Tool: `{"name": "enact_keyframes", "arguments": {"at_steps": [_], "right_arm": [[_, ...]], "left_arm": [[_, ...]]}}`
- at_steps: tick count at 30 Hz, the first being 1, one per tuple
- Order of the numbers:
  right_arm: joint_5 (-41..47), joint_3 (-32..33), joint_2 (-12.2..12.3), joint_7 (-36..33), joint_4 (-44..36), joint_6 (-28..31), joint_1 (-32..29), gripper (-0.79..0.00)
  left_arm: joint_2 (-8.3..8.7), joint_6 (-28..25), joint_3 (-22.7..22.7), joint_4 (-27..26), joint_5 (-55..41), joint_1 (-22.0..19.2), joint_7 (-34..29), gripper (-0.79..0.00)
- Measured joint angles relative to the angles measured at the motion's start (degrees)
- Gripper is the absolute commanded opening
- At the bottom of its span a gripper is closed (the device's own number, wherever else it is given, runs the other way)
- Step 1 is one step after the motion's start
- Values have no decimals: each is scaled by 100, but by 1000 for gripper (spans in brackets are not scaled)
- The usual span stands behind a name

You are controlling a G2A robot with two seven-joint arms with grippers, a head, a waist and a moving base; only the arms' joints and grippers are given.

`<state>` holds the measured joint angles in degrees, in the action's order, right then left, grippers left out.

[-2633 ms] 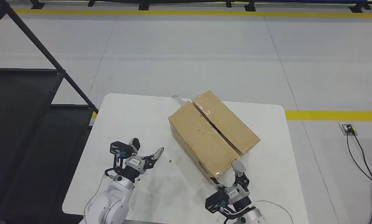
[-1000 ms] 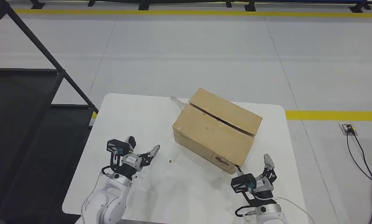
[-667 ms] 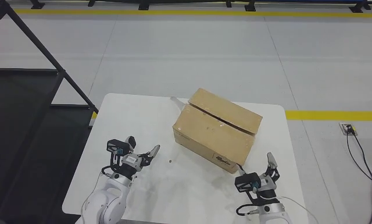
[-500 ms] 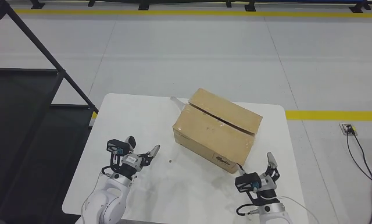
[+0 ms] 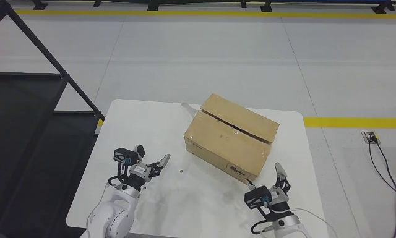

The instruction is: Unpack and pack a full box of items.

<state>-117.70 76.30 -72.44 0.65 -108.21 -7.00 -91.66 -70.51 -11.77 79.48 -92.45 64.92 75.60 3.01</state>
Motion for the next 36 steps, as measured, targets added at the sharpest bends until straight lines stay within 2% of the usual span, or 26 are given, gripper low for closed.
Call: {"name": "enact_keyframes", "arguments": {"at_steps": [15,36], "right_arm": [[-163,-69,-47,-240,165,-73,150,0],[-55,157,-100,-468,288,-332,204,0]], "left_arm": [[0,0,0,0,0,0,0,0],[0,0,0,0,0,0,0,0]]}}
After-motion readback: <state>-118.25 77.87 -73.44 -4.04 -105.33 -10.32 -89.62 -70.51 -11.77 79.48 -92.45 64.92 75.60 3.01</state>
